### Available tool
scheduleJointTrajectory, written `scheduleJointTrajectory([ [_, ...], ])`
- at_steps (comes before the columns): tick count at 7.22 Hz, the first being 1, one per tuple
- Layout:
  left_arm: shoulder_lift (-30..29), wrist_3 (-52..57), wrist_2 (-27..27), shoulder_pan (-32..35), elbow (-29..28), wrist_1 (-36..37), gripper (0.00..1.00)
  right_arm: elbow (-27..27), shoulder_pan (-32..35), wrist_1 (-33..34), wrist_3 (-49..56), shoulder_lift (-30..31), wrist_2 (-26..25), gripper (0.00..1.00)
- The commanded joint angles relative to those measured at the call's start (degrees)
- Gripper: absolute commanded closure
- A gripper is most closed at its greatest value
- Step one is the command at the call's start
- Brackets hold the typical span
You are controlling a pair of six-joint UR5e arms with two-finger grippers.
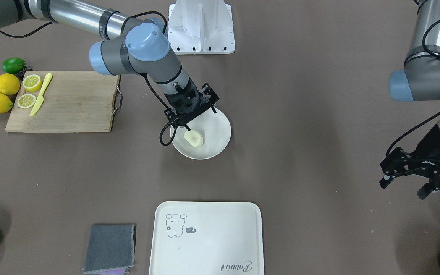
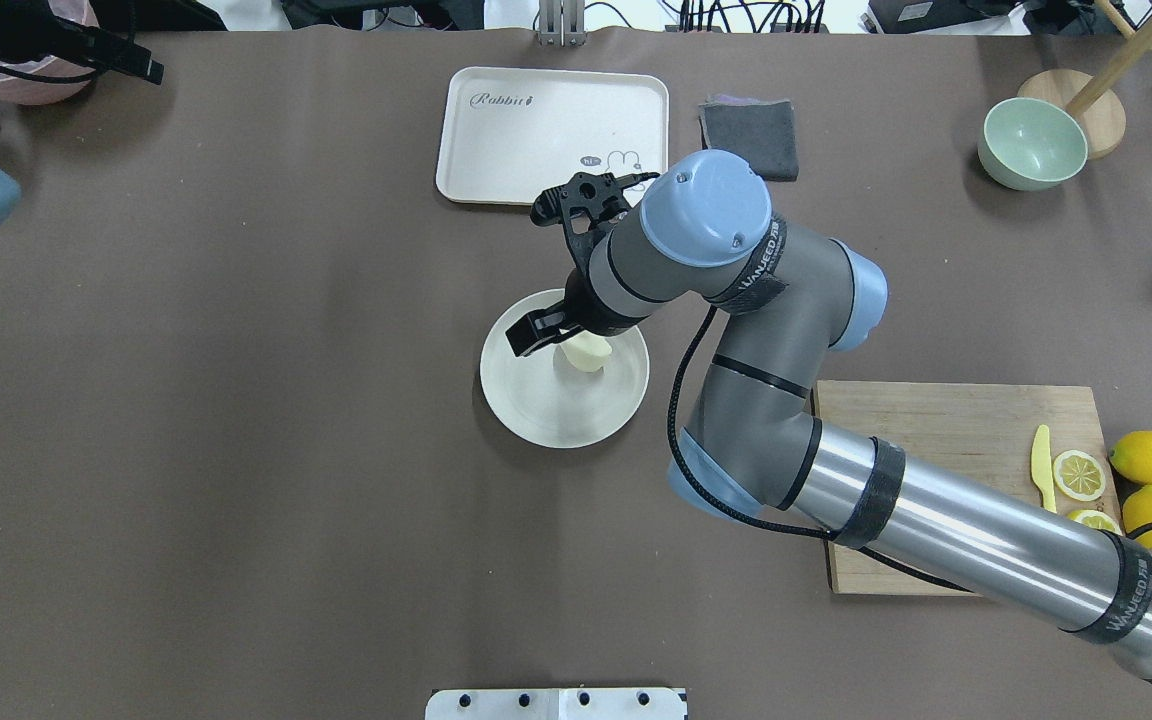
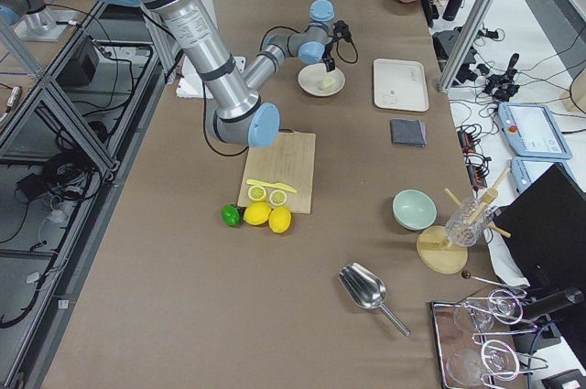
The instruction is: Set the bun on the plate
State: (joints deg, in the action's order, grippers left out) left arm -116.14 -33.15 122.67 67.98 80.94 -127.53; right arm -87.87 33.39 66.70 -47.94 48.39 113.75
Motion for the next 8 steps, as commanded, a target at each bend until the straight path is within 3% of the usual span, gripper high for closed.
scheduleJointTrajectory([
  [1, 0.2, -0.1, 0.0, 0.1, 0.7, 0.1, 0.03, -3.0, 3.4, 1.2, -0.1, 0.4, 2.0, 0.00],
  [3, 0.2, -0.2, 0.3, 1.4, 0.2, 0.8, 0.03, -7.0, 8.7, 8.1, 0.3, 2.6, 4.2, 0.00],
  [5, 0.4, -0.1, 8.2, 7.5, -3.2, 1.4, 0.02, -8.4, 13.6, 8.1, 5.9, 7.1, 5.2, 0.00],
  [8, 1.4, 0.7, 8.8, 12.4, -6.6, 2.4, 0.02, -8.8, 23.6, 11.8, 12.8, 8.6, 12.1, 0.00],
])
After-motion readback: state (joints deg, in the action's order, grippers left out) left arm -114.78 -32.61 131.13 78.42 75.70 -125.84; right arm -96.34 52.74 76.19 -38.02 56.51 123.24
